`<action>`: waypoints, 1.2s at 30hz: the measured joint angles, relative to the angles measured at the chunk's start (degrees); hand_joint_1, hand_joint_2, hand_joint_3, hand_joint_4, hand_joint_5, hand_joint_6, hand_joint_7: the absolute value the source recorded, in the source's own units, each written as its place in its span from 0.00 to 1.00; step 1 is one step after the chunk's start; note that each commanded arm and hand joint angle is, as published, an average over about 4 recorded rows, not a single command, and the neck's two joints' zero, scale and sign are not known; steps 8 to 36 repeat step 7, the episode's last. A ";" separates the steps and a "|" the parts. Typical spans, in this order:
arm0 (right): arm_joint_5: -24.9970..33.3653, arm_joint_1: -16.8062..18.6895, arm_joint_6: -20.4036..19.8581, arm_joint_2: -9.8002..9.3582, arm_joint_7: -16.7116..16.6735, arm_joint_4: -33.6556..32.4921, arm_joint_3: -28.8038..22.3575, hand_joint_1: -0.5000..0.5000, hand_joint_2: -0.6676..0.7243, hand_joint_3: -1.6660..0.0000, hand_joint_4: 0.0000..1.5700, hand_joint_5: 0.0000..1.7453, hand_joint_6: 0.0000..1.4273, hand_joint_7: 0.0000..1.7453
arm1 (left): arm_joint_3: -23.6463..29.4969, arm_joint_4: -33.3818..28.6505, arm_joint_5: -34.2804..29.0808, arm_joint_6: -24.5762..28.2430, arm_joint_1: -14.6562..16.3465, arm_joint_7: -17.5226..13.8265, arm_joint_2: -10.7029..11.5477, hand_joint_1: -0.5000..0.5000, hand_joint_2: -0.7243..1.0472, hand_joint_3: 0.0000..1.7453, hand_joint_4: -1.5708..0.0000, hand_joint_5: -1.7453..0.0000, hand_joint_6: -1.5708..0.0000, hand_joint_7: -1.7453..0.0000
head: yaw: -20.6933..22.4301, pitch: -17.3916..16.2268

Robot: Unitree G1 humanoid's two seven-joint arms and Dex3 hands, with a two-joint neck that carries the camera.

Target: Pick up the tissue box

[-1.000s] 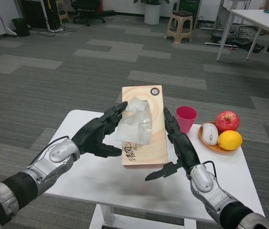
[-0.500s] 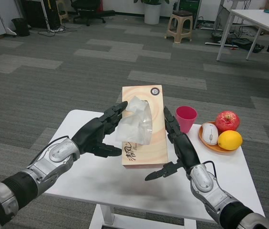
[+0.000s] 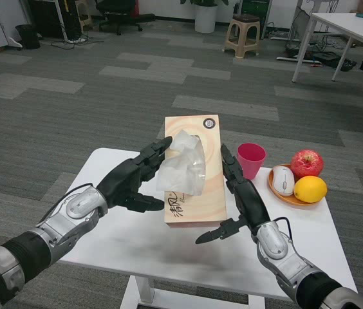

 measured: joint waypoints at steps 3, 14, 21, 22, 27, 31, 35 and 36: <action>0.00 0.00 0.00 0.00 0.00 -0.01 0.00 0.08 0.36 0.90 0.02 0.00 0.00 0.00 | 0.00 -0.01 0.00 0.00 0.00 0.00 0.00 1.00 0.95 0.03 1.00 1.00 1.00 1.00 | -0.01 0.00; 0.00 0.00 0.00 0.00 0.00 -0.01 0.00 0.08 0.36 0.90 0.02 0.00 0.00 0.00 | 0.00 -0.02 0.00 0.00 0.00 0.00 0.01 1.00 0.95 0.05 1.00 1.00 1.00 1.00 | -0.04 0.01; 0.00 0.00 0.00 0.00 0.00 -0.01 0.00 0.08 0.36 0.90 0.02 0.00 0.00 0.00 | 0.00 -0.02 0.00 0.00 0.00 0.00 0.01 1.00 0.95 0.05 1.00 1.00 1.00 1.00 | -0.04 0.01; 0.00 0.00 0.00 0.00 0.00 -0.01 0.00 0.08 0.36 0.90 0.02 0.00 0.00 0.00 | 0.00 -0.02 0.00 0.00 0.00 0.00 0.01 1.00 0.95 0.05 1.00 1.00 1.00 1.00 | -0.04 0.01; 0.00 0.00 0.00 0.00 0.00 -0.01 0.00 0.08 0.36 0.90 0.02 0.00 0.00 0.00 | 0.00 -0.02 0.00 0.00 0.00 0.00 0.01 1.00 0.95 0.05 1.00 1.00 1.00 1.00 | -0.04 0.01; 0.00 0.00 0.00 0.00 0.00 -0.01 0.00 0.08 0.36 0.90 0.02 0.00 0.00 0.00 | 0.00 -0.02 0.00 0.00 0.00 0.00 0.01 1.00 0.95 0.05 1.00 1.00 1.00 1.00 | -0.04 0.01; 0.00 0.00 0.00 0.00 0.00 -0.01 0.00 0.08 0.36 0.90 0.02 0.00 0.00 0.00 | 0.00 -0.02 0.00 0.00 0.00 0.00 0.01 1.00 0.95 0.05 1.00 1.00 1.00 1.00 | -0.04 0.01; 0.00 0.00 0.00 0.00 0.00 -0.01 0.00 0.08 0.36 0.90 0.02 0.00 0.00 0.00 | 0.00 -0.02 0.00 0.00 0.00 0.00 0.01 1.00 0.95 0.05 1.00 1.00 1.00 1.00 | -0.04 0.01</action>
